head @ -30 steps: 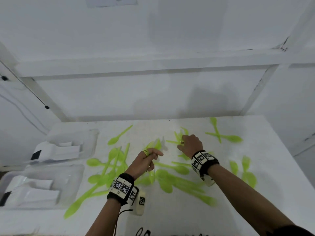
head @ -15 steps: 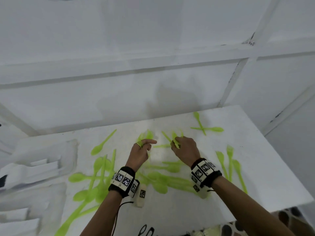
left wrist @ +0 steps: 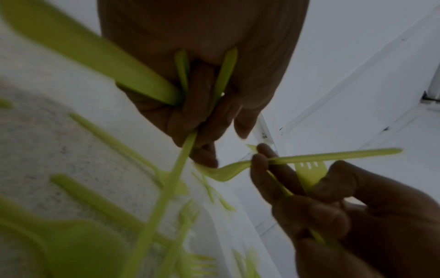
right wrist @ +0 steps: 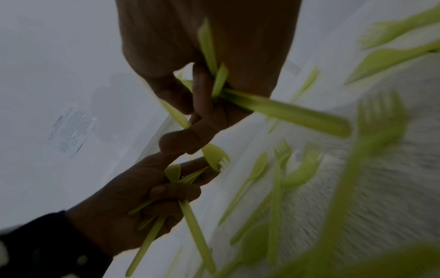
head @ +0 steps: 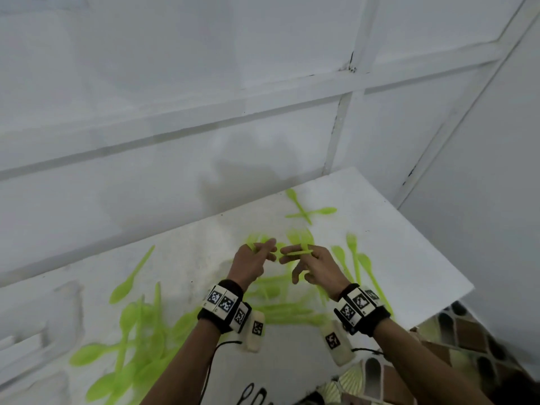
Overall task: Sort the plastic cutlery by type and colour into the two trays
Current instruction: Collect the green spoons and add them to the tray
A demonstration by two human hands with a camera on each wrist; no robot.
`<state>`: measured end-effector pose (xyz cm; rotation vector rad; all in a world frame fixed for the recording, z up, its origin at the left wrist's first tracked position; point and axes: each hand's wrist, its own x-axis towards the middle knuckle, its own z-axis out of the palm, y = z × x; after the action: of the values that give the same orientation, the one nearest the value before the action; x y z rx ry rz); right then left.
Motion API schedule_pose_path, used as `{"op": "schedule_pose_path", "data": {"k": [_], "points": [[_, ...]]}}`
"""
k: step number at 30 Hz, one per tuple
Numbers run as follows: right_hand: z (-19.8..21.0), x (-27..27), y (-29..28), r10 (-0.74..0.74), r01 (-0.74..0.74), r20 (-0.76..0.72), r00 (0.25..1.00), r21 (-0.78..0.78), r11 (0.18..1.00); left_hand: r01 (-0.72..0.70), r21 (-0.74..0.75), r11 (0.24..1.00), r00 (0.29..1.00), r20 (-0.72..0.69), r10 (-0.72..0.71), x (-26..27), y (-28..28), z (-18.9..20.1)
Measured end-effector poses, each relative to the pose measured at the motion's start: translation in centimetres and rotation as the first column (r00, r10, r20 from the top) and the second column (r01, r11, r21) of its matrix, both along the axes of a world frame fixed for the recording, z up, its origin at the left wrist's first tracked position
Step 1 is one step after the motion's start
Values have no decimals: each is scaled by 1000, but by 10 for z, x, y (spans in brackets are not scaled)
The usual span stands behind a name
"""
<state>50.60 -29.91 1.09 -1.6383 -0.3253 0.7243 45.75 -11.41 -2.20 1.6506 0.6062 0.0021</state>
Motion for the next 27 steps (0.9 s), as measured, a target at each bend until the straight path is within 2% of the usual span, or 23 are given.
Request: {"op": "schedule_pose_path", "data": {"k": [2, 5, 7, 8, 10, 12, 16, 18, 20, 22, 24, 27], "points": [[-4, -9, -4, 34, -33, -19, 999, 43, 999, 31, 86, 996, 999, -21, -30, 3, -4, -2], [-9, -21, -7, 71, -68, -40, 997, 63, 996, -13, 175, 985, 999, -44, 21, 3, -6, -11], [-10, -26, -7, 76, -76, -35, 996, 10, 997, -24, 189, 982, 998, -46, 33, -1, -5, -16], [-12, -27, -6, 61, -61, -15, 998, -36, 997, -16, 147, 989, 999, -33, 21, -2, -5, -17], [-18, -28, -3, 20, -14, 66, 998, -89, 996, -30, 13, 999, 999, 11, 30, -4, -6, -17], [-25, -27, -2, 7, 6, 160, 987, -81, 997, -60, -25, 998, 997, 38, 61, -4, -8, -14], [-28, -22, -6, 86, -30, 348, 934, -163, 986, -98, 2, 995, 995, 14, 98, 2, -19, -7], [-26, -17, -13, 54, 35, 406, 912, -209, 977, -102, 105, 989, 995, 4, 102, 5, -23, -7], [-26, -9, -25, -12, 119, 413, 911, -235, 965, 13, 386, 923, 999, -41, 3, 8, -27, -12], [-30, -3, -38, -46, 155, 399, 916, -245, 957, 163, 578, 800, 984, -157, -86, 11, -35, -14], [-34, 0, -50, -46, 157, 395, 917, -255, 954, 248, 637, 730, 964, -234, -123, 15, -43, -17], [-40, 2, -59, -81, 183, 366, 927, -256, 949, 317, 665, 676, 944, -292, -154, 21, -51, -23]]}}
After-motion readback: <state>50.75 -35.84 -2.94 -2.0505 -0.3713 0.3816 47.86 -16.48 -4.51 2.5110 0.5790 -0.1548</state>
